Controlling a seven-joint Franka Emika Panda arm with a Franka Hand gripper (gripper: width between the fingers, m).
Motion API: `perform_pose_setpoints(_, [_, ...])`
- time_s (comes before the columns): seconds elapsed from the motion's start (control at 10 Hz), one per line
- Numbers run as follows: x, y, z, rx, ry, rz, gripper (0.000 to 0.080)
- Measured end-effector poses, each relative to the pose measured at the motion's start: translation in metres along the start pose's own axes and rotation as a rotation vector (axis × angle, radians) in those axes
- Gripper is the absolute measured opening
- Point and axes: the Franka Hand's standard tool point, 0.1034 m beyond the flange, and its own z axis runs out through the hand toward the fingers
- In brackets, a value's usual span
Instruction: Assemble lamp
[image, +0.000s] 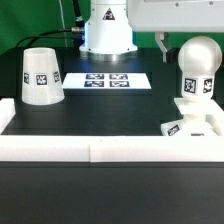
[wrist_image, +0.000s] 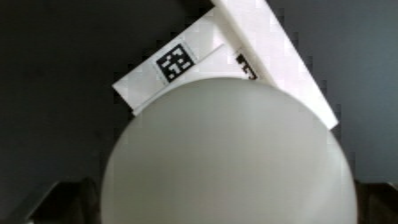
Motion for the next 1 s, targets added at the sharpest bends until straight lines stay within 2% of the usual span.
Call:
perform_pose_setpoints(0.5, [-0.0011,-0.0018,-0.0003,-0.013,0.006,-0.452,0.0698])
perform_pose_setpoints(1.0, [-0.0028,-0.0027,0.0015,-0.014,0.000,-0.873,0.0698])
